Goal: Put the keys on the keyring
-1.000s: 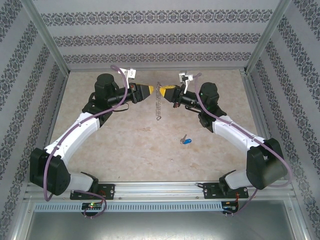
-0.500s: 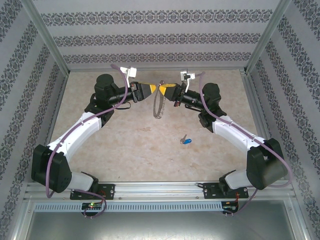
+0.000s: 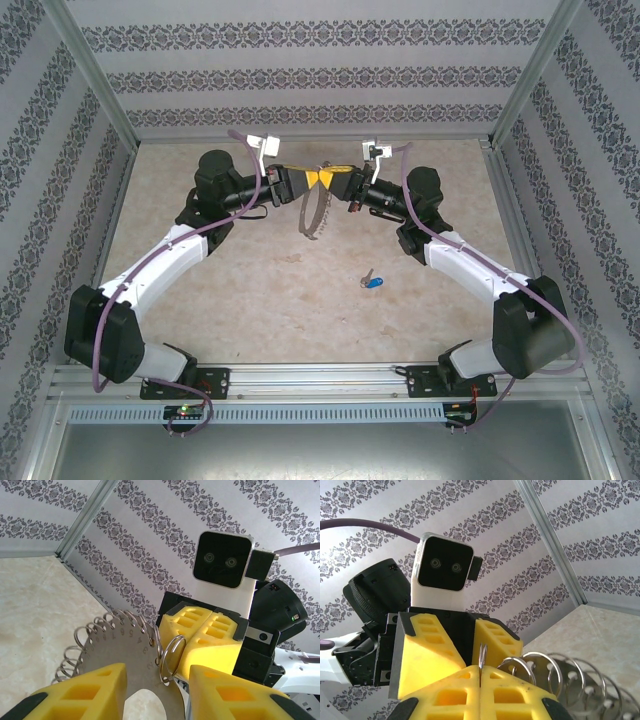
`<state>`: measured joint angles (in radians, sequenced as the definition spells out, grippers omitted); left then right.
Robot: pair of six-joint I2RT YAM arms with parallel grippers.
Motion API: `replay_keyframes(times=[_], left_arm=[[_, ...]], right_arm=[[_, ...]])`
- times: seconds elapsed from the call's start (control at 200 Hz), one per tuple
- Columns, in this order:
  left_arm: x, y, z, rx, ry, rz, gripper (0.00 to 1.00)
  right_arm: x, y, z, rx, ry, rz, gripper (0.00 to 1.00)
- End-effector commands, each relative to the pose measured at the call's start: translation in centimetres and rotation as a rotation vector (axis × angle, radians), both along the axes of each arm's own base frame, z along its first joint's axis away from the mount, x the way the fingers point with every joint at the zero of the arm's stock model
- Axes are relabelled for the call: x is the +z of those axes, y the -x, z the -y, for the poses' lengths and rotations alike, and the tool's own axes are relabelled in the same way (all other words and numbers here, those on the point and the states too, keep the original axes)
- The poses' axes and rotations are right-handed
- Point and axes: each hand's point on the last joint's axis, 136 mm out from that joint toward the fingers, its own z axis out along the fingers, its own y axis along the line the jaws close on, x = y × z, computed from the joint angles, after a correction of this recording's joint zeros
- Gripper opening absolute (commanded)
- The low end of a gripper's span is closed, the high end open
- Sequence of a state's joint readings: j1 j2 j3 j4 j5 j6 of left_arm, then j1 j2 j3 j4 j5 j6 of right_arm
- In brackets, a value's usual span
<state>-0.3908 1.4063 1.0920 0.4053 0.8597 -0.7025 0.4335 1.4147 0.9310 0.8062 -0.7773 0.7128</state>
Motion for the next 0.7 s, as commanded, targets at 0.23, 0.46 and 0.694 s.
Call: replay_keyframes(times=[0.23,0.46,0.694], left_arm=[[1.5,-0.2,0.0,0.028,0.046,0.063,0.33],[1.3,-0.5,0.1,0.033,0.047,0.056,0.27],[0.5,-0.5,0.4,0.021,0.042,0.034,0.28]], right_arm=[[0.4,0.5,0.4,0.016,-0.021,0.045,0.0],[0.3,0.4,0.4,0.013,-0.022,0.044,0.0],[0.3,0.3,0.4,0.011,-0.024,0.045,0.0]])
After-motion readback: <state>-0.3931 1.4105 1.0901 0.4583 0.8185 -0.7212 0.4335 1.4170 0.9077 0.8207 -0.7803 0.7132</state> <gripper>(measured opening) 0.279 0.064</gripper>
